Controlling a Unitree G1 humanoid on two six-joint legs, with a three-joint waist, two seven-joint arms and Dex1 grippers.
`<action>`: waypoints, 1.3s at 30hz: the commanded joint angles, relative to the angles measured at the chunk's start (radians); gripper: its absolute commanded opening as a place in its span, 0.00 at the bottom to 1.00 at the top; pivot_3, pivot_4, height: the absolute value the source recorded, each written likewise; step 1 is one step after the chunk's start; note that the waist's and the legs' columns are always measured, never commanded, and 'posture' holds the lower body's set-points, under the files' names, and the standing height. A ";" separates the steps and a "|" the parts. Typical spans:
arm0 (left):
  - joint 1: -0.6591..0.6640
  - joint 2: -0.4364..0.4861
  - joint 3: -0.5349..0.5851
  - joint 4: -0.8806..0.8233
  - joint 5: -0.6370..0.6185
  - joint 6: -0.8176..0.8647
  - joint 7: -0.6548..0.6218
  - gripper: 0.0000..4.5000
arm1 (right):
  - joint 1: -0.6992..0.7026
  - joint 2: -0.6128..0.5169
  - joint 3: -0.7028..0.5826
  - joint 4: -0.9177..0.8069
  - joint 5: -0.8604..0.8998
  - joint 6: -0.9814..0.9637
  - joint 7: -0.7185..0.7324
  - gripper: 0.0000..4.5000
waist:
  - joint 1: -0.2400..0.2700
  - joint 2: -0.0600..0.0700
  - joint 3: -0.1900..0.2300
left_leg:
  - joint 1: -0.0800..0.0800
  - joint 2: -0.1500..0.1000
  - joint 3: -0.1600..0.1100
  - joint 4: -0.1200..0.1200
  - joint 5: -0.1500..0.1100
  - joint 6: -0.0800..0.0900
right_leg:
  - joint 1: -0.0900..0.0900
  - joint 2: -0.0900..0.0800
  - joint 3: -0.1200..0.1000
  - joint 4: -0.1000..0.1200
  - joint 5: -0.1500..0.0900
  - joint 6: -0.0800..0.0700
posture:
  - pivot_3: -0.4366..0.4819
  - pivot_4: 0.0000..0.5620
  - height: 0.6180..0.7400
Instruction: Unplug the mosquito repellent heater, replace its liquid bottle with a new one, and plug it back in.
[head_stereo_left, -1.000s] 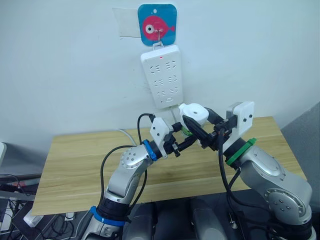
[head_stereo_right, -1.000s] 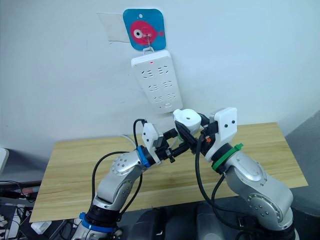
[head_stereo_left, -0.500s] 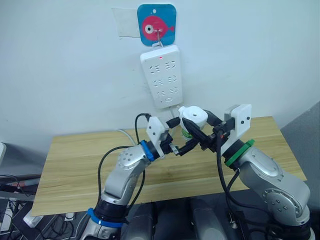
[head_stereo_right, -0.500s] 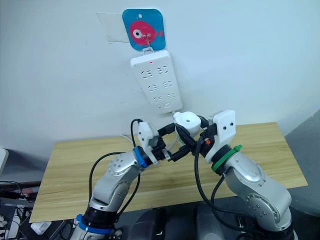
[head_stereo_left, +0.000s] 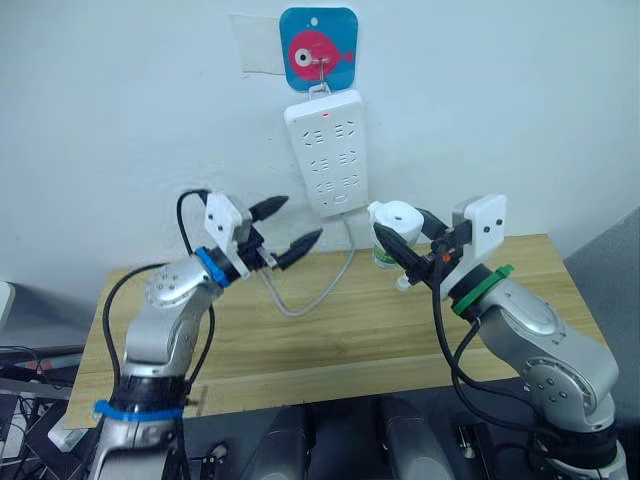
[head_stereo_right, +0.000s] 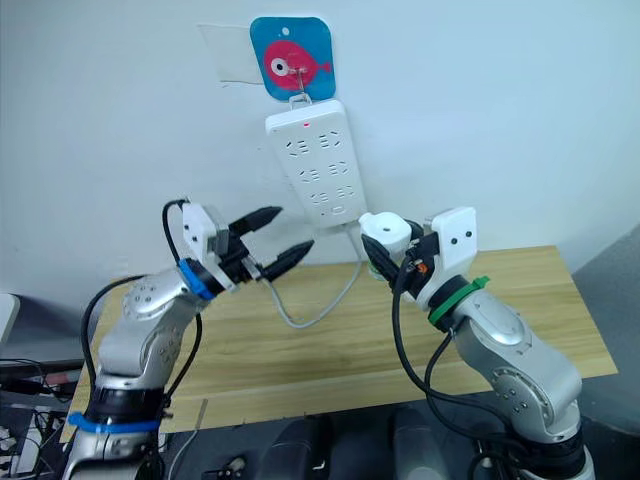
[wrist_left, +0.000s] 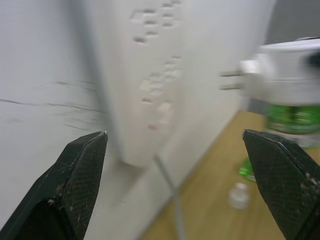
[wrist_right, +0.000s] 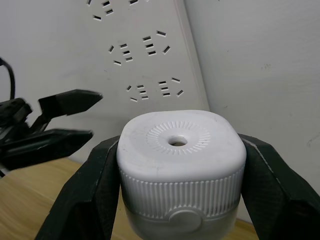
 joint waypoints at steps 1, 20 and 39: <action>-0.055 0.001 -0.001 0.093 0.024 -0.086 -0.049 1.00 | -0.011 0.010 -0.011 -0.046 -0.001 -0.009 0.004 0.65 | -0.002 0.000 0.000 | 0.000 0.000 0.000 -0.001 0.000 0.000 | 0.000 0.000 0.000 0.000 0.000 0.000 | 0.31 0.47 1.00; -0.304 -0.044 -0.031 0.442 0.027 -0.174 -0.303 0.91 | -0.046 0.052 0.001 -0.053 -0.027 0.006 -0.012 0.65 | -0.008 0.000 0.000 | 0.000 0.000 0.000 -0.001 0.000 0.000 | -0.001 0.000 0.000 0.000 0.000 0.000 | 0.28 0.43 1.00; -0.299 -0.043 -0.015 0.409 0.016 -0.115 -0.280 0.29 | -0.122 0.094 0.068 0.005 -0.111 0.020 -0.018 0.65 | -0.007 0.000 0.000 | 0.000 0.000 0.000 -0.001 0.000 0.000 | -0.001 0.000 0.000 0.000 0.000 0.000 | 0.29 0.45 1.00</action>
